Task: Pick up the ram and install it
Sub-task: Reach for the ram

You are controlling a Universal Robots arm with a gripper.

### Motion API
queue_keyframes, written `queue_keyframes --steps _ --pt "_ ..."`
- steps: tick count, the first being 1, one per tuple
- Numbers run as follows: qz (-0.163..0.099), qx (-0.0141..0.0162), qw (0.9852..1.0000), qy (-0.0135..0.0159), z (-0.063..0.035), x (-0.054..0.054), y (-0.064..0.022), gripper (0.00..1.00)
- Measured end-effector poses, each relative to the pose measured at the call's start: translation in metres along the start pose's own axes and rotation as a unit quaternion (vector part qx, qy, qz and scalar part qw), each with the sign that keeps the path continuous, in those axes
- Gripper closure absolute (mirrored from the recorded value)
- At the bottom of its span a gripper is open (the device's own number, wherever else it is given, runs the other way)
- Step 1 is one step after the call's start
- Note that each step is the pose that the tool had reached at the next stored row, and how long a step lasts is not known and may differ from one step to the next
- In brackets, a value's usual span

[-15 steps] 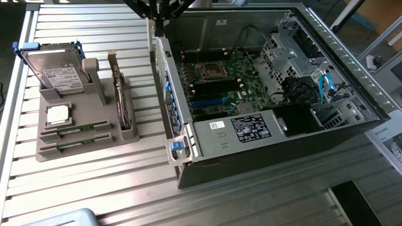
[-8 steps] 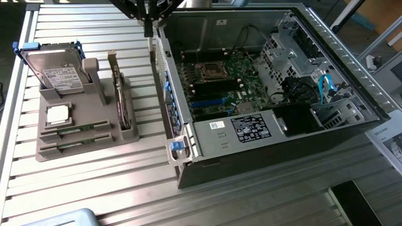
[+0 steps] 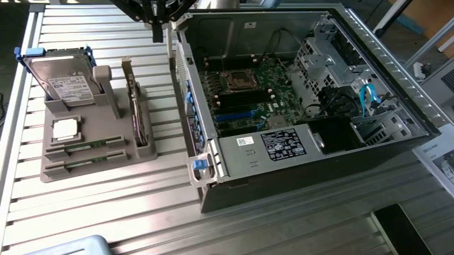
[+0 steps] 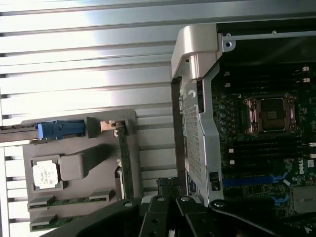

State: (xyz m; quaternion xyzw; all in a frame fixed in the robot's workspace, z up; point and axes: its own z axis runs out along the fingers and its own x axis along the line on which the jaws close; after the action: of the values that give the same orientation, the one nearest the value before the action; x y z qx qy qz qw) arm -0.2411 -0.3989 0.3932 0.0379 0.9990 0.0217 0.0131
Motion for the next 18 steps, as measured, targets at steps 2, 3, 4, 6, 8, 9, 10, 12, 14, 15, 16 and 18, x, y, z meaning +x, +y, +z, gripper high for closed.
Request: queue_keyframes --steps 2,3,4,6,8,9,10,12,14,15,16,18 --pt "0.000 0.0000 1.0000 0.0000 -0.0001 0.004 -0.0003 0.89" --pt "0.000 0.0000 1.0000 0.0000 -0.0002 0.007 -0.0006 0.89" --pt "0.000 0.0000 1.0000 0.0000 -0.0002 0.010 -0.0008 0.89" --pt "0.000 0.0000 1.0000 0.0000 -0.0004 0.017 -0.0013 0.89" --pt "0.000 0.0000 1.0000 0.0000 -0.0006 0.022 -0.0017 0.89" --pt "0.000 0.0000 1.0000 0.0000 -0.0007 0.024 -0.0018 0.89" --pt "0.000 0.0000 1.0000 0.0000 -0.0007 0.028 -0.0021 0.89" --pt "0.000 0.0000 1.0000 0.0000 -0.0009 0.035 -0.0026 0.89" --pt "0.000 0.0000 1.0000 0.0000 -0.0011 0.042 -0.0032 0.89" --pt "0.000 0.0000 1.0000 0.0000 -0.0012 0.044 -0.0033 0.89" --pt "0.000 0.0000 1.0000 0.0000 -0.0012 0.047 -0.0035 0.89" --pt "0.000 0.0000 1.0000 0.0000 -0.0014 0.053 -0.0040 0.89"
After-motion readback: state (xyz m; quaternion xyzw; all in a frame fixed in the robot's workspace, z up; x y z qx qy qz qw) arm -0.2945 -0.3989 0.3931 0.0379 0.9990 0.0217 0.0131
